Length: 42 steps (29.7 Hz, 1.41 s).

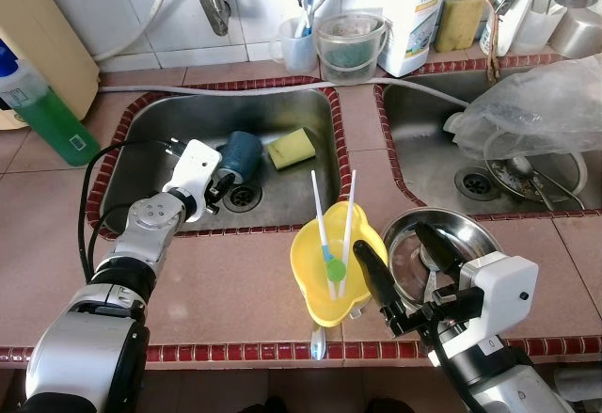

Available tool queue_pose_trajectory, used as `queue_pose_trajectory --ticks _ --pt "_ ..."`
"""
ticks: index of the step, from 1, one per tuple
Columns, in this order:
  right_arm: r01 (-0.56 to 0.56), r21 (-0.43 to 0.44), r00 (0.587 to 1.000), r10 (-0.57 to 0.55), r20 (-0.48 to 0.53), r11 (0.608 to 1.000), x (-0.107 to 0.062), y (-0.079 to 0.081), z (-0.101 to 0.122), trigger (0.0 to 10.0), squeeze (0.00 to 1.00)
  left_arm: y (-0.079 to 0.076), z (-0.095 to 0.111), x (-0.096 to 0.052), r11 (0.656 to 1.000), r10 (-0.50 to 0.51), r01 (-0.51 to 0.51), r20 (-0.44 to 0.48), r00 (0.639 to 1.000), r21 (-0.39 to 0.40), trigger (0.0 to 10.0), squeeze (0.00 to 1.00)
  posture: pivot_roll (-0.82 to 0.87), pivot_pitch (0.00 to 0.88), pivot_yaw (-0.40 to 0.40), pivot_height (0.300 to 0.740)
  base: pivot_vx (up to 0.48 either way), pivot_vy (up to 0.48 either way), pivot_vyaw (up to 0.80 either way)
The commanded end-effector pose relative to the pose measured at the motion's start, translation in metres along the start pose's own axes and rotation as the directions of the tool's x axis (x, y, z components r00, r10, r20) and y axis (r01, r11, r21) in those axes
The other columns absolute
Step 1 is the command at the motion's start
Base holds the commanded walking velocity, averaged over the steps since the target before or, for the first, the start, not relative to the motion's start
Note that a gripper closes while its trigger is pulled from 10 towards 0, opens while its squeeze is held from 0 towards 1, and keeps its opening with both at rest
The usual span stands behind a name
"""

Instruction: Kitchen organization

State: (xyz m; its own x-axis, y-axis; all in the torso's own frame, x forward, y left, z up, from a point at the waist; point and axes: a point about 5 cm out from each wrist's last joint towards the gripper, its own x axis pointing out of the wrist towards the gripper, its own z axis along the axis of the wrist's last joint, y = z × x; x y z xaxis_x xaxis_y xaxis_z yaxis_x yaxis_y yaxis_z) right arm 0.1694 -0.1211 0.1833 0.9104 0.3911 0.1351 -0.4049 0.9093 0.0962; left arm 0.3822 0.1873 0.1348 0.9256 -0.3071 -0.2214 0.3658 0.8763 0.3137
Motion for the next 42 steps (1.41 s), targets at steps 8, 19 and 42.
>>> queue_pose_trajectory --ticks 8,19,42 --pt "0.013 0.013 0.991 -0.015 0.135 1.0 0.04 -0.009 0.007 10.0 0.0 0.015 0.023 -0.01 0.987 0.113 -0.092 0.161 0.981 -0.134 10.0 1.0 -0.23 0.158 0.118 0.74 0.0 0.0 0.0" --pt "-0.005 -0.003 0.981 0.006 0.196 1.0 0.067 -0.02 0.007 10.0 0.0 0.006 0.045 -0.038 0.955 0.231 -0.154 0.308 0.923 -0.254 10.0 0.0 -0.14 0.109 0.069 0.74 0.0 0.0 0.0" --pt "0.147 -0.111 0.953 -0.111 0.282 0.983 0.091 -0.029 -0.006 10.0 0.0 -0.052 0.043 -0.079 0.898 0.364 -0.207 0.392 0.845 -0.388 10.0 0.0 -0.09 0.02 0.017 0.74 0.0 0.0 0.0"
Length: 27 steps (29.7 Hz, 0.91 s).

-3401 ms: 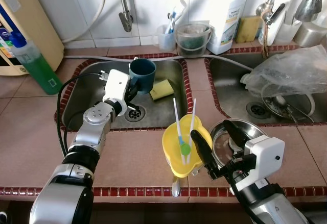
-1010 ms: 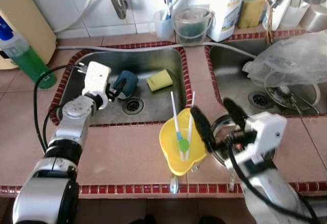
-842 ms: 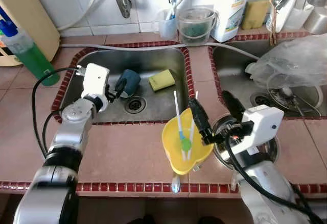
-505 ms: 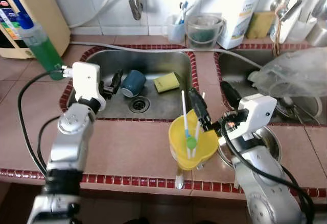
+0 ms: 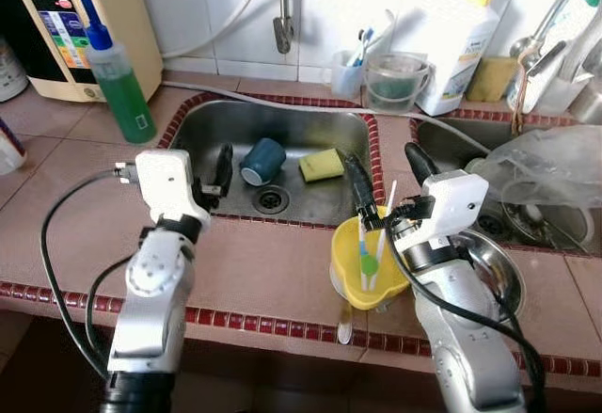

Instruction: Kitchen organization

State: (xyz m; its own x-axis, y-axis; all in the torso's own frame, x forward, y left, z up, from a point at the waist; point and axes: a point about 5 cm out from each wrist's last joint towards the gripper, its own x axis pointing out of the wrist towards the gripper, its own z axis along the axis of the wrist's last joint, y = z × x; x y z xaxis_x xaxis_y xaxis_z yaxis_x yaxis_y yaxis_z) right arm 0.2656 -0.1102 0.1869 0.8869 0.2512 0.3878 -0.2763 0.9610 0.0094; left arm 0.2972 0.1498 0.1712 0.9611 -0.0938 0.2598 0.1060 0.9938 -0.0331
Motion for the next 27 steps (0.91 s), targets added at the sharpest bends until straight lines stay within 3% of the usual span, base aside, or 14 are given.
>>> queue_pose_trajectory --ticks 1,9,17,26,27 --pt "0.027 -0.021 1.0 -0.027 0.012 0.999 -0.002 -0.001 0.0 10.0 0.0 -0.001 0.005 -0.003 1.0 0.006 -0.006 0.031 0.999 0.0 10.0 0.0 -0.09 0.02 0.017 0.74 0.0 0.0 0.0" --pt "0.159 -0.066 0.987 -0.16 -0.003 0.985 -0.007 -0.01 -0.01 10.0 0.0 -0.001 0.005 -0.006 1.0 0.02 -0.02 0.045 0.999 0.012 10.0 0.0 -0.09 0.012 0.018 0.74 0.0 0.0 0.0" --pt "0.256 -0.11 0.965 -0.26 -0.023 0.96 -0.01 -0.019 -0.023 10.0 0.0 -0.004 -0.01 -0.008 1.0 0.017 -0.018 0.015 1.0 0.013 10.0 0.0 -0.1 0.0 0.031 0.74 0.0 0.0 0.0" --pt "0.324 -0.092 0.943 -0.329 -0.043 0.941 -0.01 -0.026 -0.027 10.0 0.0 -0.006 -0.007 -0.004 0.999 -0.024 0.023 0.018 1.0 0.024 10.0 0.0 -0.11 0.002 0.031 0.74 0.0 0.0 0.0" --pt "0.367 -0.079 0.925 -0.372 -0.072 0.927 -0.011 -0.03 -0.03 10.0 0.0 -0.01 -0.007 -0.006 0.998 -0.052 0.051 0.025 0.998 0.036 10.0 0.0 -0.11 0.01 0.03 0.74 0.0 0.0 0.0"
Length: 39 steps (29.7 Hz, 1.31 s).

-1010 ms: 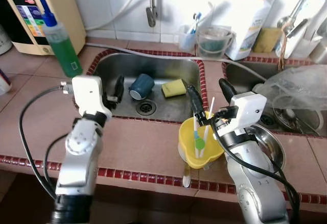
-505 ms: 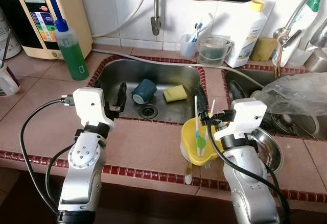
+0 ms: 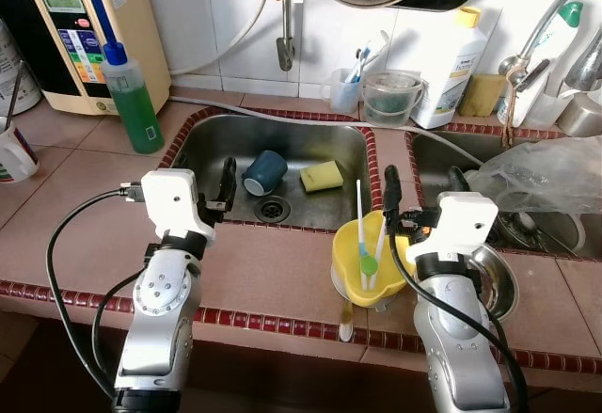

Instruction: Kitchen organization

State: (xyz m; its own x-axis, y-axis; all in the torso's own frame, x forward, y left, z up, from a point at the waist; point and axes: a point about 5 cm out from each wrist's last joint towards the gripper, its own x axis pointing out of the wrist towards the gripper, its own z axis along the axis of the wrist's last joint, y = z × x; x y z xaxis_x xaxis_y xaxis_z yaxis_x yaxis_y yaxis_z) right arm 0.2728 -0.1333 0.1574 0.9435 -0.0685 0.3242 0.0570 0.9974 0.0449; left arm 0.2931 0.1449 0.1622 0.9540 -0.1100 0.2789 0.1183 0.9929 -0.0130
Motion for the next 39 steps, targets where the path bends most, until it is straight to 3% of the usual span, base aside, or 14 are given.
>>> queue_pose_trajectory --ticks 1,6,12,23,28,32,39 --pt "0.06 0.022 0.997 -0.059 -0.048 0.998 0.001 -0.006 -0.006 10.0 0.0 -0.007 -0.001 -0.003 0.999 -0.041 0.041 0.0 0.999 0.019 10.0 0.0 -0.11 0.01 0.029 0.74 0.0 0.0 0.0" --pt "0.084 0.027 0.992 -0.081 -0.098 0.996 0.0 -0.007 -0.012 10.0 0.0 -0.018 -0.011 -0.019 0.993 -0.121 0.122 -0.043 0.992 0.008 10.0 0.0 -0.11 0.018 0.025 0.74 0.0 0.0 0.0" --pt "0.105 0.079 0.986 -0.094 -0.14 0.991 0.003 -0.008 -0.016 10.0 0.0 -0.032 -0.009 -0.031 0.972 -0.232 0.233 -0.043 0.972 0.014 10.0 0.0 -0.1 0.027 0.021 0.74 0.0 0.0 0.0" --pt "0.1 0.122 0.975 -0.073 -0.211 0.988 0.017 -0.008 -0.02 10.0 0.0 -0.039 0.0 -0.029 0.961 -0.275 0.275 -0.019 0.961 0.022 10.0 0.0 -0.09 0.023 0.016 0.74 0.0 0.0 0.0" --pt "0.051 0.09 0.972 -0.029 -0.235 0.995 0.036 -0.007 -0.017 10.0 0.0 -0.05 0.006 -0.027 0.954 -0.3 0.3 0.011 0.954 0.012 10.0 0.0 -0.1 0.02 0.008 0.74 0.0 0.0 0.0" --pt "0.05 0.102 0.969 -0.023 -0.247 0.993 0.039 -0.007 -0.015 10.0 0.0 -0.052 0.009 -0.026 0.954 -0.299 0.299 0.02 0.954 0.003 10.0 0.0 -0.1 0.019 0.004 0.74 0.0 0.0 0.0" --pt "0.049 0.152 0.954 -0.001 -0.299 0.987 0.039 -0.007 -0.016 9.1 0.0 -0.053 0.012 -0.026 0.957 -0.288 0.289 0.031 0.957 -0.005 10.0 0.0 -0.09 0.018 -0.007 0.74 0.0 0.0 0.0"
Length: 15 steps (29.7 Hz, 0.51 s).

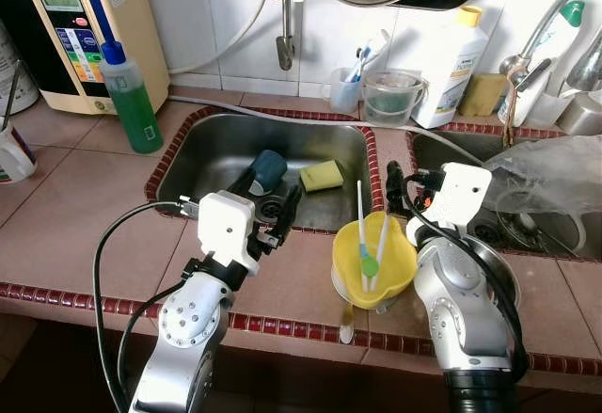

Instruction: Kitchen organization

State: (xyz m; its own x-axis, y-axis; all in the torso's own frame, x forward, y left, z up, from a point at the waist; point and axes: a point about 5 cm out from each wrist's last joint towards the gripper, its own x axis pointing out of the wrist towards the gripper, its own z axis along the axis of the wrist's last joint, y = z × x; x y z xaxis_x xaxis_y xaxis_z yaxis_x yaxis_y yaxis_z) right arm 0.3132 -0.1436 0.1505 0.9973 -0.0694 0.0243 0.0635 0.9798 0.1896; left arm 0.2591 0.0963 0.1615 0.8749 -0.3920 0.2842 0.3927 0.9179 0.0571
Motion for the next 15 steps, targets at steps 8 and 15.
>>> queue_pose_trajectory --ticks 8,15 --pt "-0.046 0.047 0.997 0.049 -0.056 0.998 -0.0017 0.0071 0.0052 4.7 0.0 -0.0027 0.008 0.001 1.0 0.007 -0.007 0.021 1.0 0.002 10.0 0.0 -0.09 0.024 -0.014 0.74 0.0 0.0 0.0" --pt "-0.057 0.086 0.993 0.066 -0.101 0.995 -0.0011 0.0056 0.0057 7.2 0.0 -0.0065 0.0097 0.0009 1.0 -0.014 0.014 0.023 1.0 0.002 10.0 0.0 -0.09 0.03 -0.019 0.74 0.0 0.0 0.0"
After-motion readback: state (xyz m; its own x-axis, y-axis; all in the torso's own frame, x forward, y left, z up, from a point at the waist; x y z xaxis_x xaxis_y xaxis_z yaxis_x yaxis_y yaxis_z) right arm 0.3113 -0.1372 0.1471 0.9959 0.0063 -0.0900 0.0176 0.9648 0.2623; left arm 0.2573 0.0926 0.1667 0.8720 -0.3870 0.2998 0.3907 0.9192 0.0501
